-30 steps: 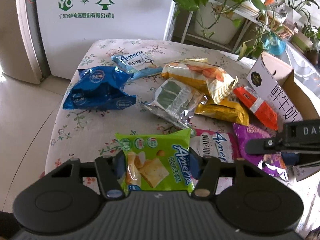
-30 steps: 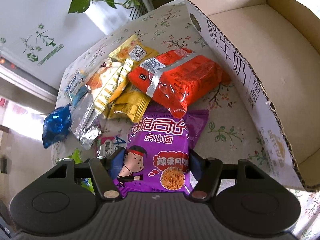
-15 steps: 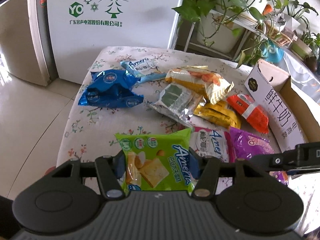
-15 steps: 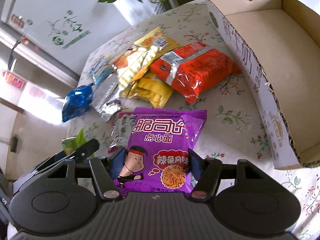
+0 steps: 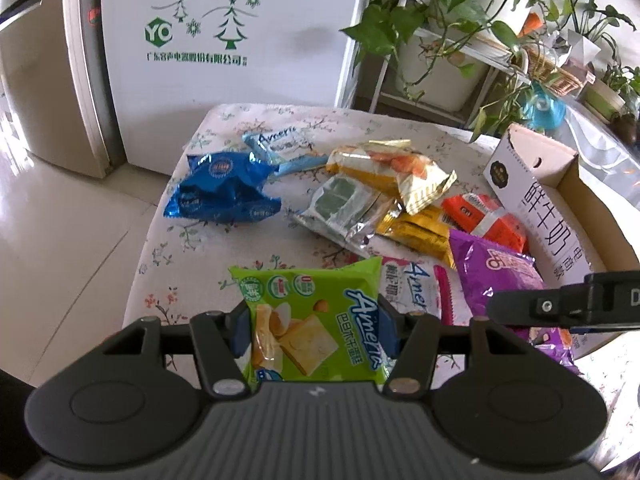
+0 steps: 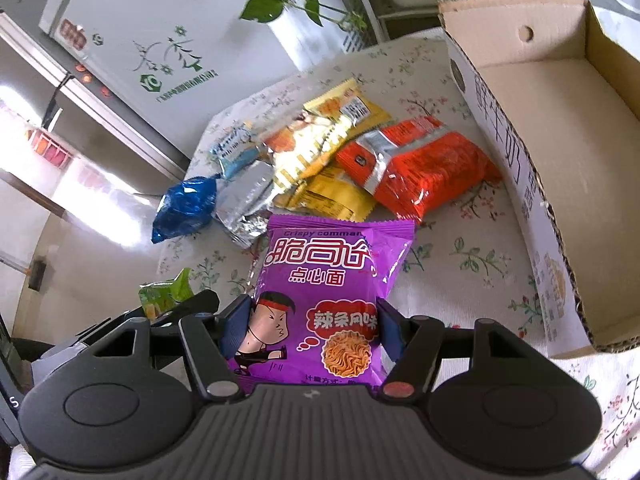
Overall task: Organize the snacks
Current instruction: 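Grasp the purple bag with the right tool while the left tool grasps the green Ameris bag, then carry both bags into the cardboard box and open both tools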
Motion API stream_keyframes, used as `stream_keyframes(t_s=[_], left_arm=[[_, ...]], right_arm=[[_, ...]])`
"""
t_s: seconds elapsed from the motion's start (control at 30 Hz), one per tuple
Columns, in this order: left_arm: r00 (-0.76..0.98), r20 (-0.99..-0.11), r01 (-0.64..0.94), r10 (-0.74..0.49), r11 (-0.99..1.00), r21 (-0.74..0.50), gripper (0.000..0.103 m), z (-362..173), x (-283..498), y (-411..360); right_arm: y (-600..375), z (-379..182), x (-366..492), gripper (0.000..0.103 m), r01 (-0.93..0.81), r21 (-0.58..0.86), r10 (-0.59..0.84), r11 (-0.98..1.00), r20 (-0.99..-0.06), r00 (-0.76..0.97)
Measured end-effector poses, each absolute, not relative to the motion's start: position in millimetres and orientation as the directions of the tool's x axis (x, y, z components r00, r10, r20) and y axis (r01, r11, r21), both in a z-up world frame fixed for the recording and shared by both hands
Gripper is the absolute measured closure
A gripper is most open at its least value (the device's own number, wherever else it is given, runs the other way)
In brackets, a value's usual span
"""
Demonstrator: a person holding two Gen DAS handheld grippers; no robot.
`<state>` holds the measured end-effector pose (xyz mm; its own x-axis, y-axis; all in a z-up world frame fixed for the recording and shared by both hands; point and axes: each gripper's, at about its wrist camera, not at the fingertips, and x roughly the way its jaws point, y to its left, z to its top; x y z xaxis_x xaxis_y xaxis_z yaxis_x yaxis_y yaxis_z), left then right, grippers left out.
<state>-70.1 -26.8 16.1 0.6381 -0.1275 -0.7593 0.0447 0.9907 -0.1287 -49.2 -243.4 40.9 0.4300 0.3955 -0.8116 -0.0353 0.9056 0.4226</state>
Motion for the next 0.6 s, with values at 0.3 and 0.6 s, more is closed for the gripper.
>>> stream_keyframes(t_s=[0.3,0.6], left_arm=[[0.652,-0.749,0.048,-0.119,0.992,-0.115,0.045,31,-70,-36],[0.673,-0.722,0.089,-0.161,0.987,-0.137,0.045,53,-64,-57]], right_arm=[[-245,57,-50,0.032,-0.065,0.420,0.399,0.905,-0.784,0.476],[-270,78,-44,0.032,-0.015,0.448,0.381,0.894,-0.741,0.554]])
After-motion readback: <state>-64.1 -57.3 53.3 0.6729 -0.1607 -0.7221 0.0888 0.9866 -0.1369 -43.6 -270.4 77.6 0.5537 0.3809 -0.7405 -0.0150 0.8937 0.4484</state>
